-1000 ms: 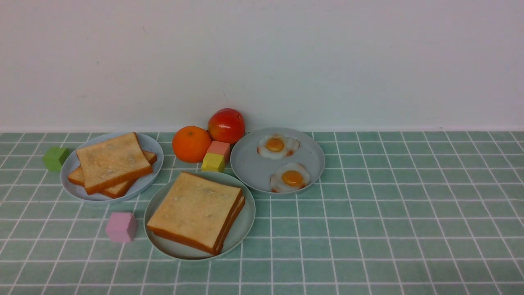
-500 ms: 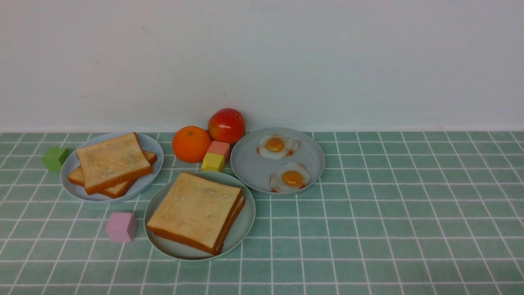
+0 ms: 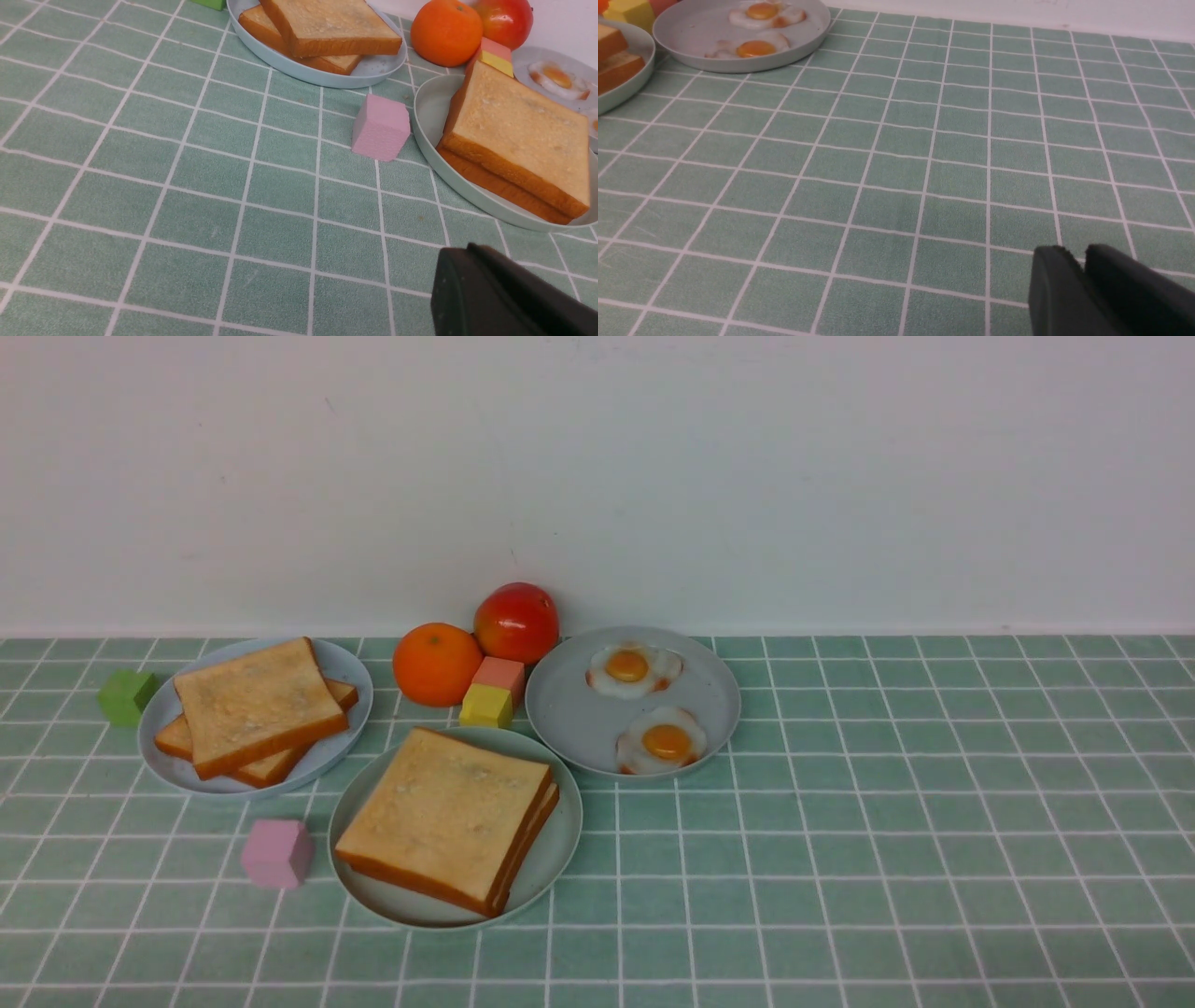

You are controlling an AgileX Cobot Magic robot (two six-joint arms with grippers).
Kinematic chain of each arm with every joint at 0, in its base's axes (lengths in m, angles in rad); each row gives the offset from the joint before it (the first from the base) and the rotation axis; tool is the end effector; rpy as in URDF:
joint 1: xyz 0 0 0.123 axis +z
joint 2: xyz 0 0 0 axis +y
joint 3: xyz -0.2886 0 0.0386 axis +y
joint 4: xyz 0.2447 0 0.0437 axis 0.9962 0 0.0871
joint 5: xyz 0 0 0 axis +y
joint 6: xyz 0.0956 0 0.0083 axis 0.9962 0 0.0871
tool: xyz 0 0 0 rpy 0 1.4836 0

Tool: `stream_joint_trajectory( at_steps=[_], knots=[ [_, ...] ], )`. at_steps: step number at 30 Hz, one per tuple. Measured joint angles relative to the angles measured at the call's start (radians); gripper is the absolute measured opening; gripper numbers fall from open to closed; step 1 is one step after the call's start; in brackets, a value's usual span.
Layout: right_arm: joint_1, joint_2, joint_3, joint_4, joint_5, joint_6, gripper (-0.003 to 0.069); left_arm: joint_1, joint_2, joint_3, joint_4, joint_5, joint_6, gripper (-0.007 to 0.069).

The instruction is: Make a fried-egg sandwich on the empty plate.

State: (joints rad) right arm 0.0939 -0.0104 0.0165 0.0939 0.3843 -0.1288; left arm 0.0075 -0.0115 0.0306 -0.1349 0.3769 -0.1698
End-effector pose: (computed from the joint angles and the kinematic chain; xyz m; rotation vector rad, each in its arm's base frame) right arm 0.0470 0.0078 0.1723 -0.1511 1.8667 0.0689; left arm 0.0479 -0.0044 0.1684 -0.2502 1.8666 -0.2441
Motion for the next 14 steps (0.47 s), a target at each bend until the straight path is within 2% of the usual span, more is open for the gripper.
stream_joint_trajectory(
  at_steps=[14],
  knots=[
    [0.000,0.000,0.000,0.000,0.000,0.000,0.0131,0.000,0.000,0.000,0.000,0.000,0.000,-0.0007]
  ],
)
